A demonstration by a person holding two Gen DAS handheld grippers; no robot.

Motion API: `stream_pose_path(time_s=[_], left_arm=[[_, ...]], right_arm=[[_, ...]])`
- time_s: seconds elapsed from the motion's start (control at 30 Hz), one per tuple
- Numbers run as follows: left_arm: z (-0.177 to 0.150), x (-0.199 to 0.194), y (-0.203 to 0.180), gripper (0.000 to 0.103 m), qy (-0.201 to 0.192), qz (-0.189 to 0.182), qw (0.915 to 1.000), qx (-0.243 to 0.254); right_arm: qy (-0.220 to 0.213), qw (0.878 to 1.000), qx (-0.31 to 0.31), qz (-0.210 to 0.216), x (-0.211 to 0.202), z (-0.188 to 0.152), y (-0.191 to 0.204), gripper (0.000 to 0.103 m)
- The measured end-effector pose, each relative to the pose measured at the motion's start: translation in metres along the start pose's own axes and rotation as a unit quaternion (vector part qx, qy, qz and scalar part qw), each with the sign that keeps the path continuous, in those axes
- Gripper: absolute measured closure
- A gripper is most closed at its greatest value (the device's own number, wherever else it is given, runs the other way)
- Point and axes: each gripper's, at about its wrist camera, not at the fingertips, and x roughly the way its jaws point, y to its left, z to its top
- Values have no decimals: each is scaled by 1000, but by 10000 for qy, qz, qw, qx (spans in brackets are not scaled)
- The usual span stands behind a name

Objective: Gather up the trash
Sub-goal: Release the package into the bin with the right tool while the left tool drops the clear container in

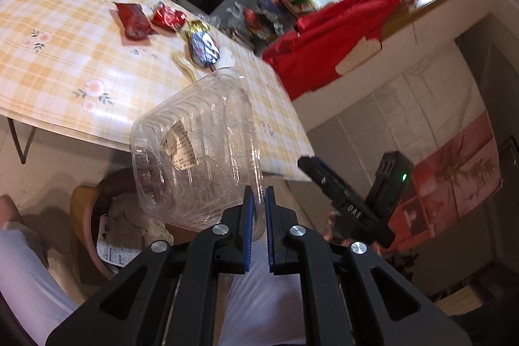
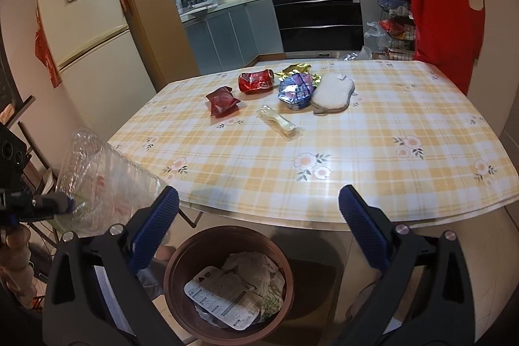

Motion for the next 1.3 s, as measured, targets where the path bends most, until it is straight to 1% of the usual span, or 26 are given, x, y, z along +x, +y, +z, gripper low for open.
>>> stream_pose_path(time_s=[0.03,0.07,0.1,0.17,0.23,0.3,0.33,0.4,0.47,0.67,0.9,1.0,1.13,1.2,1.23,1.3], left_arm=[[-1,6,0,80,131,171,9997,90],[-2,9,2,50,172,383,9990,140],[-3,10,5,38,134,499,9986,131],[-5,11,12,38,125,527,9985,56],[-4,9,21,33,85,708,9975,-26],[-3,5,29,25,-7,944,9955,-29],[-1,3,32,24,-69,1083,9941,-32],[2,0,38,18,-150,1235,9922,-81],[6,-4,46,17,-257,1365,9902,-148],[17,-7,59,17,-324,1742,9841,-120],[41,-4,63,17,-405,1934,9803,4],[61,4,67,17,-401,1995,9790,69],[89,18,79,17,-467,2025,9782,12],[106,29,86,17,-499,2112,9762,62],[119,39,92,17,-515,2202,9741,77],[138,53,103,17,-517,2234,9733,18]], right_arm=[[8,10000,7,-1,0,-1,0,6],[25,10000,19,-7,0,-1,0,6],[34,10000,27,-10,0,-1,-1,6],[57,10000,21,-19,1,-2,-1,6],[100,9999,-5,-81,4,-3,-1,6],[176,9997,-20,-155,8,-4,-1,6],[208,9996,-23,-188,9,-5,-2,6],[261,9994,-13,-236,12,-6,-3,6],[301,9991,1,-292,14,-7,-4,6],[404,9982,17,-436,22,-5,-9,6],[537,9972,70,-508,38,1,-15,6],[623,9966,119,-528,49,4,-21,6],[728,9956,145,-564,67,8,-31,6],[787,9946,73,-669,81,11,-37,6],[835,9939,44,-714,88,12,-40,6],[1002,9922,11,-742,108,15,-48,6]])
